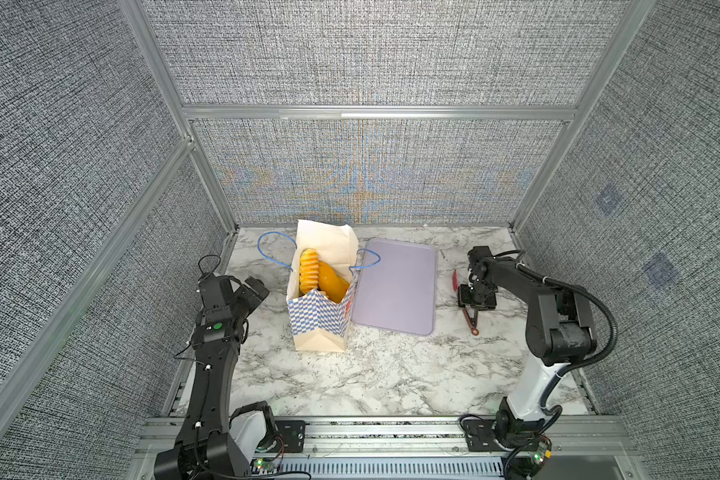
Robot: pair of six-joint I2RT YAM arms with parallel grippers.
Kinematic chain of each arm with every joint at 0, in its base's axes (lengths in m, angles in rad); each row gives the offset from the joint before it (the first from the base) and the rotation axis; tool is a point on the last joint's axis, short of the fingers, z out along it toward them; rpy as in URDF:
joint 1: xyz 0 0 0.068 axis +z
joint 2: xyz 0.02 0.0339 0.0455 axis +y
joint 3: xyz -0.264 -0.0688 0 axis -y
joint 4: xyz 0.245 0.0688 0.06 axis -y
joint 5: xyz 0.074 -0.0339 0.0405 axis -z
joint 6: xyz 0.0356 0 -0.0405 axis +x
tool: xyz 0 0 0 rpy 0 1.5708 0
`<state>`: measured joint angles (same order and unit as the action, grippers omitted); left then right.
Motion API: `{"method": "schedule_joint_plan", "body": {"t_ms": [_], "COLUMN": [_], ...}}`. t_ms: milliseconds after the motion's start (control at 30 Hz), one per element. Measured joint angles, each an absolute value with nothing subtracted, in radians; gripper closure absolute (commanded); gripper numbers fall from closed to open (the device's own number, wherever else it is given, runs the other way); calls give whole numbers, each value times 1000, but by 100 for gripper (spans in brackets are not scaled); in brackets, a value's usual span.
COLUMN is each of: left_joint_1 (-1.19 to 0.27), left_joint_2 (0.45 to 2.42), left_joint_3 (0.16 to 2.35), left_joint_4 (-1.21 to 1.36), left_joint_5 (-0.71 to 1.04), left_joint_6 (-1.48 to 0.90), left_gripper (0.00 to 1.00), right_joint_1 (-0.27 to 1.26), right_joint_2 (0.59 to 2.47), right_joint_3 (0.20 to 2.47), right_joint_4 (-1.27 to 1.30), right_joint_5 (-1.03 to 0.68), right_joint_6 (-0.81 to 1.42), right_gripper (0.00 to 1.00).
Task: Place the fake bread into the paper bag
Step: 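Lower the tongs beside the tray and release them with the right gripper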
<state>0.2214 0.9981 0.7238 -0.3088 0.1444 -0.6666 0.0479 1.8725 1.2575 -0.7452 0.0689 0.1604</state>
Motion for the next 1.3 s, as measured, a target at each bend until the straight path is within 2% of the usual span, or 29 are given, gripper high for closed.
{"method": "schedule_joint_plan", "body": {"t_ms": [433, 767, 967, 1133, 1233, 1300], "left_joint_1": [221, 221, 221, 221, 222, 222], "left_joint_2": [988, 1002, 1051, 1127, 1169, 1181], "left_joint_3": [715, 763, 843, 920, 942, 931], "left_joint_4": [-308, -315, -321, -338, -334, -316], "left_joint_5": [160, 150, 64, -32, -31, -23], "left_joint_6": [-681, -677, -635, -574, -493, -429], "left_gripper": [1, 1, 1, 2, 6, 6], "right_joint_1": [31, 27, 27, 28, 30, 26], "right_joint_2": [1880, 1803, 1668, 1468, 1348, 1293], "right_joint_3": [1242, 1222, 1222, 1201, 1164, 1125], "right_joint_4": [-749, -747, -743, -686, -610, -536], "right_joint_5": [53, 43, 54, 138, 233, 252], "right_joint_6": [176, 200, 212, 236, 268, 263], "right_gripper": [21, 18, 18, 20, 14, 1]}}
